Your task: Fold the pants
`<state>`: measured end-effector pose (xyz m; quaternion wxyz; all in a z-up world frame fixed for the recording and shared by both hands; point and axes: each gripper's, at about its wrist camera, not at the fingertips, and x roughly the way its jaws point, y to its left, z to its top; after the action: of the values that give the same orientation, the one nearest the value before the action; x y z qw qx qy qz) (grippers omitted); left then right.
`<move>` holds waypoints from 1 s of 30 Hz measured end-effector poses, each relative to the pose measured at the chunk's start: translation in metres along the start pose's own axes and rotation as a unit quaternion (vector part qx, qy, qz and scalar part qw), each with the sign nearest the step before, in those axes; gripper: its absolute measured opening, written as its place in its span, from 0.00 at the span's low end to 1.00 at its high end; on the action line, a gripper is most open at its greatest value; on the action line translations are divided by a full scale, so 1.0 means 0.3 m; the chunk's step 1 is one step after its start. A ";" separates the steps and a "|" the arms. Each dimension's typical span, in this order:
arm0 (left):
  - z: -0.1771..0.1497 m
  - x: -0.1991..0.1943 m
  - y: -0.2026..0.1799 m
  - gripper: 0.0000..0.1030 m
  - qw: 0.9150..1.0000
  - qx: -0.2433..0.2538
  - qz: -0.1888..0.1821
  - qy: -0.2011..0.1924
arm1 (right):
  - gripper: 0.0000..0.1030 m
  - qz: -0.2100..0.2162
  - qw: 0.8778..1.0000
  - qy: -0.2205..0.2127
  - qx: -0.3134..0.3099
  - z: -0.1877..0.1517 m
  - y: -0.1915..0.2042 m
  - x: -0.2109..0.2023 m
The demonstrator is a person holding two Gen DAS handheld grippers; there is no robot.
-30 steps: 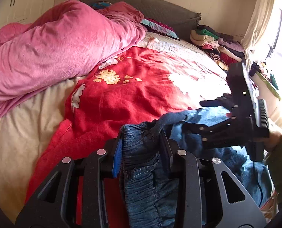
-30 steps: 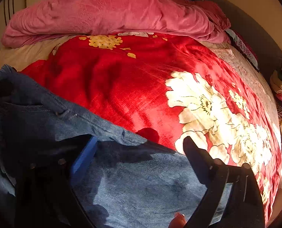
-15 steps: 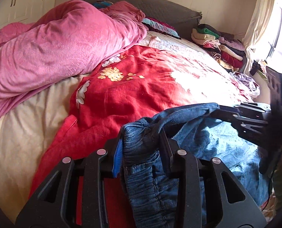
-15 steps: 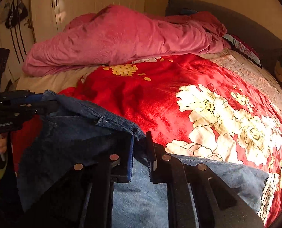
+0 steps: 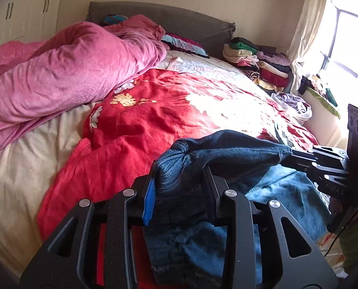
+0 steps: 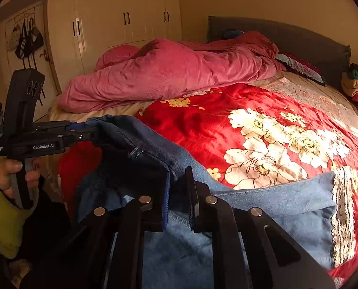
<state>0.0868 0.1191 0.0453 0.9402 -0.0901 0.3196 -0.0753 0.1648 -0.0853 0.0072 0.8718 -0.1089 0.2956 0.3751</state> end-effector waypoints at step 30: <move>-0.303 -0.109 0.006 0.44 0.996 -0.012 0.016 0.082 | 0.11 0.073 0.989 0.117 -0.052 -0.331 0.284 -0.100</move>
<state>0.0054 0.1164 -0.0068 0.9109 -0.0897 0.3976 -0.0635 0.0443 -0.0848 -0.0516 0.7948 -0.1747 0.3827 0.4375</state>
